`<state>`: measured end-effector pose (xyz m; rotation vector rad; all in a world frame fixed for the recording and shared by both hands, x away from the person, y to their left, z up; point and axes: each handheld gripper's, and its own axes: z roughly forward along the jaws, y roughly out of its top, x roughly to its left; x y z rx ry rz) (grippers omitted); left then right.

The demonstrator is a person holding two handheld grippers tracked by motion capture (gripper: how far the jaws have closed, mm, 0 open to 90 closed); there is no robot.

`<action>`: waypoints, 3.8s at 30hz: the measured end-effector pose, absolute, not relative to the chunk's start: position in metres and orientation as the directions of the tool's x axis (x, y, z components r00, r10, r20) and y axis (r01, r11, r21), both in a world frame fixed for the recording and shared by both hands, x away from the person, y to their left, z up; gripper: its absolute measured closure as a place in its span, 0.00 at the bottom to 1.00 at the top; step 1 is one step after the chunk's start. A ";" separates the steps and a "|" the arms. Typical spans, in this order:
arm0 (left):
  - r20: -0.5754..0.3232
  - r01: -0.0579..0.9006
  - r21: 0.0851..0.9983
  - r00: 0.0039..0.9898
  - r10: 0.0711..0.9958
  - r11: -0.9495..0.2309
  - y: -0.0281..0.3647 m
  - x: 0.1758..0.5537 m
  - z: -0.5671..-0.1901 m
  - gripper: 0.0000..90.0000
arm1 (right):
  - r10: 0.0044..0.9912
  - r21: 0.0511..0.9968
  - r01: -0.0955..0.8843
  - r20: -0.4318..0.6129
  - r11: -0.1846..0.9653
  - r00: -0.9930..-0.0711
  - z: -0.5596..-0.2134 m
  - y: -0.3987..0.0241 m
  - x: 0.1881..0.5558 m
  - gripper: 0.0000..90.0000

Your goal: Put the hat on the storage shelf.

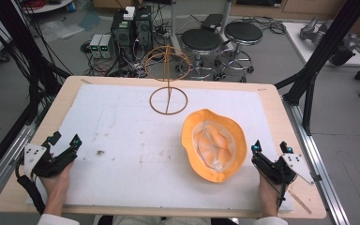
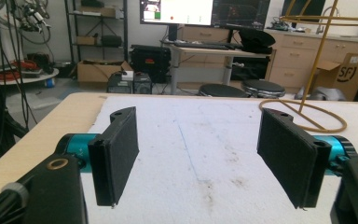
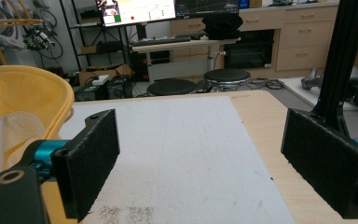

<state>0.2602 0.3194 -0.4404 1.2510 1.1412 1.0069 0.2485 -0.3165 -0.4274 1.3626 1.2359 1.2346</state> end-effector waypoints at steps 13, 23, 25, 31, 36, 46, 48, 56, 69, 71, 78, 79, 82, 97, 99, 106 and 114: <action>-0.074 0.035 0.997 0.171 0.983 0.069 0.318 0.259 -0.440 0.33 | 0.994 0.988 0.108 0.112 -0.112 0.004 -0.427 -0.317 0.248 0.12; -0.064 0.038 0.998 0.162 0.985 0.058 0.318 0.259 -0.440 0.33 | 0.993 0.987 0.109 0.117 -0.116 -0.002 -0.427 -0.317 0.248 0.12; -0.062 0.040 0.998 0.164 0.985 0.056 0.318 0.259 -0.440 0.33 | 0.993 0.988 0.108 0.114 -0.113 -0.004 -0.427 -0.317 0.248 0.12; -0.058 0.042 0.998 0.166 0.984 0.052 0.318 0.259 -0.440 0.33 | 0.992 0.988 0.103 0.119 -0.115 -0.034 -0.420 -0.312 0.247 0.12; -0.055 0.031 0.998 0.163 0.985 0.051 0.318 0.258 -0.439 0.34 | 0.987 0.991 0.093 0.104 -0.093 -0.121 -0.408 -0.301 0.245 0.12; -0.068 0.031 0.997 0.160 0.985 0.064 0.320 0.259 -0.440 0.34 | 0.973 0.988 0.133 0.102 -0.075 -0.208 -0.399 -0.291 0.245 0.12; -0.067 0.031 0.998 0.160 0.985 0.063 0.320 0.259 -0.440 0.34 | 0.970 0.987 0.143 0.105 -0.074 -0.219 -0.397 -0.290 0.245 0.12; -0.077 0.031 0.997 0.158 0.984 0.073 0.320 0.259 -0.440 0.34 | 0.962 0.979 0.198 0.097 -0.046 -0.256 -0.392 -0.289 0.248 0.12; -0.078 0.034 0.997 0.161 0.984 0.073 0.321 0.260 -0.440 0.34 | 0.944 0.913 0.406 0.173 -0.047 -0.281 -0.398 -0.287 0.262 0.12; -0.078 0.034 0.997 0.159 0.984 0.073 0.321 0.260 -0.440 0.34 | 0.938 0.898 0.436 0.197 -0.056 -0.285 -0.399 -0.287 0.265 0.12; -0.079 0.033 0.997 0.158 0.984 0.075 0.321 0.261 -0.440 0.34 | 0.909 0.822 0.564 0.294 -0.082 -0.295 -0.402 -0.287 0.273 0.12; -0.079 0.033 0.997 0.158 0.984 0.074 0.321 0.261 -0.440 0.34 | 0.907 0.815 0.574 0.296 -0.078 -0.298 -0.403 -0.287 0.274 0.13; -0.078 0.034 0.997 0.156 0.985 0.074 0.321 0.261 -0.440 0.34 | 0.902 0.797 0.599 0.314 -0.080 -0.298 -0.404 -0.286 0.276 0.16; -0.084 0.018 0.996 0.177 0.981 0.082 0.321 0.261 -0.440 0.34 | 0.829 0.719 0.682 0.458 -0.134 -0.320 -0.409 -0.291 0.280 0.90; -0.082 0.017 0.997 0.177 0.981 0.080 0.321 0.261 -0.440 0.34 | 0.839 0.720 0.679 0.453 -0.146 -0.300 -0.408 -0.291 0.279 0.95; -0.084 0.019 0.996 0.174 0.981 0.081 0.321 0.261 -0.440 0.34 | 0.836 0.713 0.680 0.470 -0.169 -0.285 -0.407 -0.293 0.278 0.97; -0.083 0.020 0.997 0.172 0.982 0.081 0.321 0.261 -0.441 0.34 | 0.828 0.714 0.675 0.483 -0.186 -0.283 -0.406 -0.294 0.277 0.97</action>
